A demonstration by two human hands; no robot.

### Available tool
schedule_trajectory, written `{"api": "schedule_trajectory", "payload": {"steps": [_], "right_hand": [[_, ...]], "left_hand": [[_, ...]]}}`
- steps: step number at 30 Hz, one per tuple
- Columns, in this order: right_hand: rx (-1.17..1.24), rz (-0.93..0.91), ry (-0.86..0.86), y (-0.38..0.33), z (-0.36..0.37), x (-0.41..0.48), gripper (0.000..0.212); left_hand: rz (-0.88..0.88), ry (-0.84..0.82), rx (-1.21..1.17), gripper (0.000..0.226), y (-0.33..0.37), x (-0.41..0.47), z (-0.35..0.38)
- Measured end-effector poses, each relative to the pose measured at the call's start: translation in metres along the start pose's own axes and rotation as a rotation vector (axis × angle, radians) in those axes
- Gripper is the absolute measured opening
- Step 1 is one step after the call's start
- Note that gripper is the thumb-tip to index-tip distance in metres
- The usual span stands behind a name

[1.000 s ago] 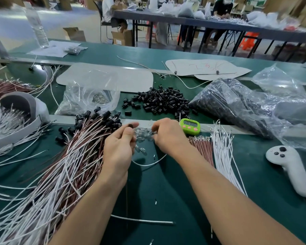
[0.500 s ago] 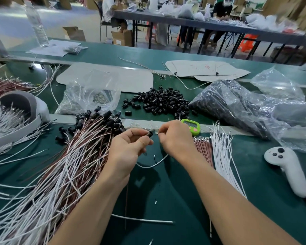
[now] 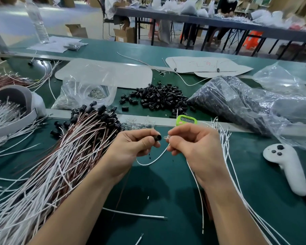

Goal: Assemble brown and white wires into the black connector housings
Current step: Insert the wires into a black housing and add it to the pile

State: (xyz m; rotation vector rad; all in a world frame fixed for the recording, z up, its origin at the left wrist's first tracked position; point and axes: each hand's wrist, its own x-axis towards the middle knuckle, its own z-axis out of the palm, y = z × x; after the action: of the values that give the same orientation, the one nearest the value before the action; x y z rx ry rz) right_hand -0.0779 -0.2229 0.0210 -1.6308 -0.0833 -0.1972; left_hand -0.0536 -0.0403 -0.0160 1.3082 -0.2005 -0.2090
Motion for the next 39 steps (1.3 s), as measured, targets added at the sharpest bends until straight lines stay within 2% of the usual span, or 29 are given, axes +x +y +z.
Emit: {"api": "schedule_trajectory", "payload": {"steps": [5, 9, 13, 18, 21, 25, 29, 33, 39], "right_hand": [[-0.079, -0.142, 0.019, -0.002, 0.006, -0.013, 0.022], [-0.050, -0.151, 0.054, -0.003, 0.006, -0.018, 0.019], [-0.187, -0.162, 0.083, -0.003, 0.009, -0.020, 0.012], [-0.323, -0.201, 0.153, 0.002, 0.013, -0.021, 0.003], [-0.383, -0.224, 0.127, 0.005, 0.012, -0.021, 0.008], [-0.199, -0.166, 0.109, 0.002, 0.009, -0.018, 0.011], [0.005, -0.248, 0.142, -0.002, 0.000, -0.018, 0.017], [0.000, -0.323, 0.091, -0.008, 0.003, -0.024, 0.020], [-0.034, -0.391, 0.002, -0.016, 0.007, -0.032, 0.022]], "left_hand": [[-0.004, -0.096, -0.035, 0.018, 0.000, -0.001, -0.003], [0.002, -0.101, -0.052, 0.017, -0.002, 0.000, -0.004], [0.012, -0.114, -0.041, 0.015, -0.003, 0.000, -0.004], [0.040, -0.065, -0.013, 0.013, -0.001, -0.001, -0.002], [0.073, -0.023, 0.032, 0.014, 0.000, -0.004, -0.001], [0.024, -0.015, -0.011, 0.015, 0.001, -0.004, 0.002], [-0.109, -0.177, -0.143, 0.012, 0.001, -0.005, -0.005], [-0.116, -0.332, -0.194, 0.030, 0.002, -0.007, -0.008], [-0.121, -0.380, -0.203, 0.028, 0.002, -0.007, -0.008]]}}
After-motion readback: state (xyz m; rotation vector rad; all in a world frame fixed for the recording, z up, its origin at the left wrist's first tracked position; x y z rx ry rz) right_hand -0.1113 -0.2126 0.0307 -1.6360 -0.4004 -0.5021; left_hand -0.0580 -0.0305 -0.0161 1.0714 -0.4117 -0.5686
